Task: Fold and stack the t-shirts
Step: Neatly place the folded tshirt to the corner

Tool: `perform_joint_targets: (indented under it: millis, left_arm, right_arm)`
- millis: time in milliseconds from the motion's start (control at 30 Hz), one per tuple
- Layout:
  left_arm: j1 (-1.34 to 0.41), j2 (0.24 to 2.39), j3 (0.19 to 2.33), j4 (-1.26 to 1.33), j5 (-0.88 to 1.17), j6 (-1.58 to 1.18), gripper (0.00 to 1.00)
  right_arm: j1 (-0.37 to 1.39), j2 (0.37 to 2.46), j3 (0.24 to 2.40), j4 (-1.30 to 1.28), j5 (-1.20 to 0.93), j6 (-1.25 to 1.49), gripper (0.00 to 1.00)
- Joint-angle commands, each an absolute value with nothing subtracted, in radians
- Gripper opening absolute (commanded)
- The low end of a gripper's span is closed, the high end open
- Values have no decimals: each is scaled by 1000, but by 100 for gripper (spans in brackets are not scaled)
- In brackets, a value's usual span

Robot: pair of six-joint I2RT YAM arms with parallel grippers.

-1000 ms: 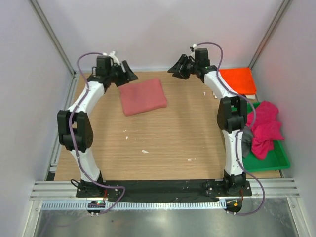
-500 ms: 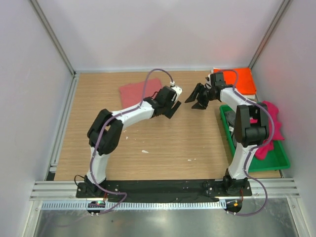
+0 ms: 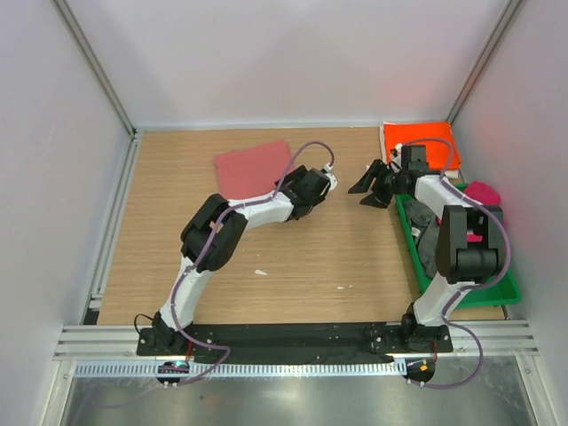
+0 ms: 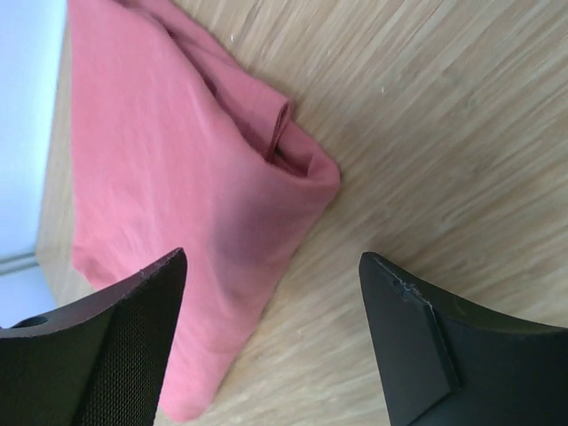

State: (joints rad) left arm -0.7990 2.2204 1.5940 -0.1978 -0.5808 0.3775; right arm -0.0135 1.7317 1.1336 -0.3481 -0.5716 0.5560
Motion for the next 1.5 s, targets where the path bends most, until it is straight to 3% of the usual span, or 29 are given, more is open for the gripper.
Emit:
perform_joint_targets:
  millis: [0,200,300,333,400,500,567,633,667,733,767,1033,1467]
  left_arm:
    - [-804,2272,1643,-150,-609,468,80]
    - [-789,2336,1709,-181,-584,489,70]
    - [-775,2344,1723,-199,-566,483,59]
    - [-770,2344,1721,-199,-558,483,49]
    - [-761,2341,1726,-199,-543,482,39]
    - [-749,2327,1730,-199,-540,469,8]
    - [-746,2313,1723,-199,-534,463,0]
    - [-744,2277,1709,-201,-525,454,0]
    - [-742,2257,1685,-202,-517,450,0]
    - [-742,2188,1646,-202,-494,433,0]
    - [-739,2165,1626,-199,-486,425,0]
    - [-707,1965,1488,-218,-416,359,0]
    - [-699,1902,1457,-250,-383,345,0]
  right_arm:
    - [-20,1709,1138,-288,-603,540,62]
    - [-21,1744,1169,-278,-615,557,63]
    - [-21,1773,1187,-267,-623,569,63]
    - [-21,1787,1192,-265,-627,581,64]
    - [-21,1824,1212,-242,-649,598,65]
    - [-20,1885,1238,-201,-669,649,73]
    - [-17,1925,1259,-146,-683,692,77]
    - [-6,1951,1287,-137,-681,699,81]
    - [-5,1982,1326,-146,-681,703,92]
    - [0,2023,1367,-141,-696,719,93]
    - [0,2045,1409,-138,-710,753,100]
    - [124,2255,1612,23,-782,946,100]
    - [278,2413,1816,43,-765,1023,100]
